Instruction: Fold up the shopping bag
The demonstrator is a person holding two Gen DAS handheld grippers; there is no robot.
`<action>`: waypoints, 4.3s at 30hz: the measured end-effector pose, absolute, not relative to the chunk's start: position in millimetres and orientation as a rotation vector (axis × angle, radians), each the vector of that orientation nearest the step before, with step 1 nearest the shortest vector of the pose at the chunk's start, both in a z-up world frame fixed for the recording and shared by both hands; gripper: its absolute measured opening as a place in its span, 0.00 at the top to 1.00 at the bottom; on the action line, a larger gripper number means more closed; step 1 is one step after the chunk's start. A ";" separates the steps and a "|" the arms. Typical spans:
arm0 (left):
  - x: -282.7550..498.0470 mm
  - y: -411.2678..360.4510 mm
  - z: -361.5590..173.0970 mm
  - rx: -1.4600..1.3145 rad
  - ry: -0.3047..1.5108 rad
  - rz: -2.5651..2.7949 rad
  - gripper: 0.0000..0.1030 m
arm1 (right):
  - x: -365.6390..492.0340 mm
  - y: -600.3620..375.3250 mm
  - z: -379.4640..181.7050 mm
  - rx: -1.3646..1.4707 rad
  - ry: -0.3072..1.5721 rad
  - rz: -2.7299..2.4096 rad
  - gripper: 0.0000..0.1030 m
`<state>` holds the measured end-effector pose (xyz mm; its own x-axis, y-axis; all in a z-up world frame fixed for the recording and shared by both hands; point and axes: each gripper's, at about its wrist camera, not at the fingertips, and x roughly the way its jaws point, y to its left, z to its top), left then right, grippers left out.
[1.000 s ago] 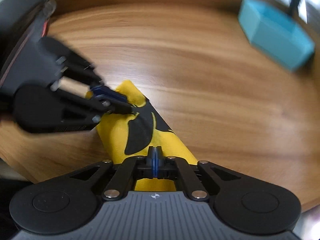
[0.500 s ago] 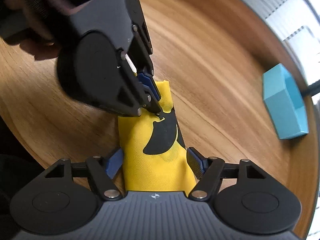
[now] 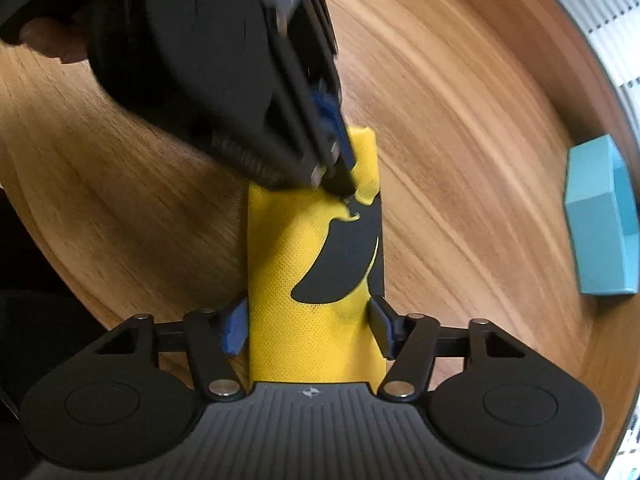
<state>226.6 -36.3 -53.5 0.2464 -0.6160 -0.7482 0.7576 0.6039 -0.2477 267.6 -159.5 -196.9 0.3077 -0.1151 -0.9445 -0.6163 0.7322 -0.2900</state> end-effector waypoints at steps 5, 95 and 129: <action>209.0 2.3 -41.8 0.008 1.100 -0.859 0.55 | 273.5 -178.6 -206.2 -0.643 1.201 0.396 0.41; 279.3 -96.2 101.0 -0.445 1.059 -1.371 0.51 | 388.1 -541.6 -50.4 0.999 0.563 1.133 0.77; 315.9 -116.8 10.2 -0.528 1.058 -0.750 0.65 | 446.0 -639.5 -82.9 0.814 0.755 0.674 0.48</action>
<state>315.9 -116.8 10.2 0.2878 -0.7645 -0.5768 0.2910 0.6437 -0.7078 446.0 -639.5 -82.9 0.5562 0.7662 -0.3218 -0.2336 0.5157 0.8243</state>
